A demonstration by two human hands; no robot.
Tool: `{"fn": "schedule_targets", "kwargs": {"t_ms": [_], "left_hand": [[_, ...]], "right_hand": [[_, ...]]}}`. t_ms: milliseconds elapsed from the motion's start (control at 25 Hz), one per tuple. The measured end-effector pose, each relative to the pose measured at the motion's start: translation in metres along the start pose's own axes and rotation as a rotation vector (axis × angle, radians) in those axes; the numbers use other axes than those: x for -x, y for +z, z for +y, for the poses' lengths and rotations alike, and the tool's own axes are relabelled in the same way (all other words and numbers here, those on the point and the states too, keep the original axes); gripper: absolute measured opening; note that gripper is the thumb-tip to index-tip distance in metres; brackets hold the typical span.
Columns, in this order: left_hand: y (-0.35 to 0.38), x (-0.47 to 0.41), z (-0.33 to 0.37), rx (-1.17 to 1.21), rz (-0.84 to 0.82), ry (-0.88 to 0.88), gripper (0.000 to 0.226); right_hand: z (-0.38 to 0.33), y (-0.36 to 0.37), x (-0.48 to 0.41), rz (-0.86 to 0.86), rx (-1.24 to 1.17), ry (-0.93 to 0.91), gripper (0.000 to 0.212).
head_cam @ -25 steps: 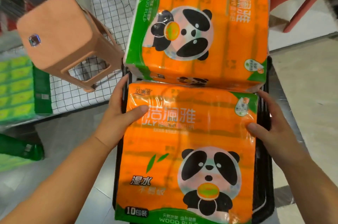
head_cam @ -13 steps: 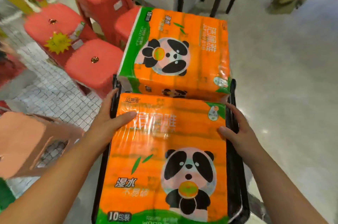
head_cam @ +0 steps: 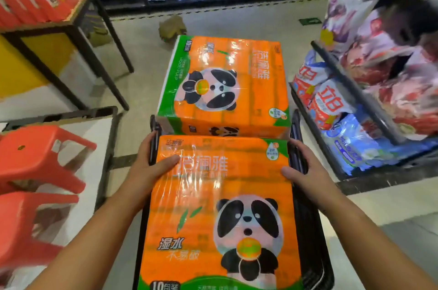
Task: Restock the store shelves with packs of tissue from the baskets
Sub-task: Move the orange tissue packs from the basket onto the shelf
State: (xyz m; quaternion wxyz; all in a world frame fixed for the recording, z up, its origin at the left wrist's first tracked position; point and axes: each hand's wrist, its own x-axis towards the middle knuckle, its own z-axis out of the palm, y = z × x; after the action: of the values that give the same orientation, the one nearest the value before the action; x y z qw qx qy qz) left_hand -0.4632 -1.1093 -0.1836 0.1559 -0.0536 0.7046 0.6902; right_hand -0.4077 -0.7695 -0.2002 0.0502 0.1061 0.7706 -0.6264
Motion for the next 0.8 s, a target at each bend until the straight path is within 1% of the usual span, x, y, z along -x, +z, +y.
{"fn": "schedule_targets", "kwargs": {"t_ms": [80,160,240,280,360,440,480,520,560,600,640,680,760,800], "left_hand": [[0.067,-0.003,0.012,-0.033,-0.092,0.018,0.113],[0.134,-0.004,0.020,-0.048,-0.193,0.017,0.116],[0.208,0.000,0.024,-0.082,-0.303,0.000,0.122],[0.244,-0.001,0.023,-0.085,-0.359,0.000,0.121],[0.317,0.000,0.015,-0.087,-0.472,-0.014,0.101],[0.384,0.002,0.006,-0.103,-0.588,-0.028,0.074],[0.424,0.001,0.002,-0.123,-0.650,-0.035,0.065],[0.464,-0.001,-0.001,-0.143,-0.706,-0.043,0.058],[0.503,-0.003,-0.004,-0.160,-0.763,-0.054,0.054],[0.541,-0.006,-0.006,-0.173,-0.825,-0.065,0.053],[0.578,-0.010,-0.008,-0.193,-0.893,-0.076,0.055],[0.617,-0.013,-0.010,-0.210,-0.962,-0.090,0.063],[0.689,-0.013,-0.013,-0.244,-1.062,-0.101,0.081],[0.721,-0.012,-0.014,-0.261,-1.102,-0.086,0.082]], "right_hand": [[0.005,-0.059,0.038,0.109,-0.040,-0.008,0.071],[0.016,-0.117,0.076,0.214,-0.050,0.023,0.067],[0.027,-0.173,0.121,0.342,-0.062,0.057,0.071],[0.034,-0.198,0.140,0.406,-0.085,0.049,0.079],[0.051,-0.244,0.183,0.536,-0.167,0.089,0.100],[0.068,-0.280,0.220,0.644,-0.193,0.109,0.110],[0.075,-0.300,0.239,0.700,-0.209,0.121,0.110],[0.088,-0.321,0.255,0.761,-0.239,0.136,0.105],[0.098,-0.339,0.268,0.813,-0.261,0.156,0.092],[0.108,-0.357,0.279,0.867,-0.280,0.185,0.074],[0.118,-0.374,0.289,0.937,-0.301,0.214,0.059],[0.129,-0.392,0.301,1.018,-0.321,0.243,0.053],[0.143,-0.426,0.321,1.149,-0.354,0.277,0.056],[0.146,-0.440,0.328,1.188,-0.363,0.291,0.065]]}}
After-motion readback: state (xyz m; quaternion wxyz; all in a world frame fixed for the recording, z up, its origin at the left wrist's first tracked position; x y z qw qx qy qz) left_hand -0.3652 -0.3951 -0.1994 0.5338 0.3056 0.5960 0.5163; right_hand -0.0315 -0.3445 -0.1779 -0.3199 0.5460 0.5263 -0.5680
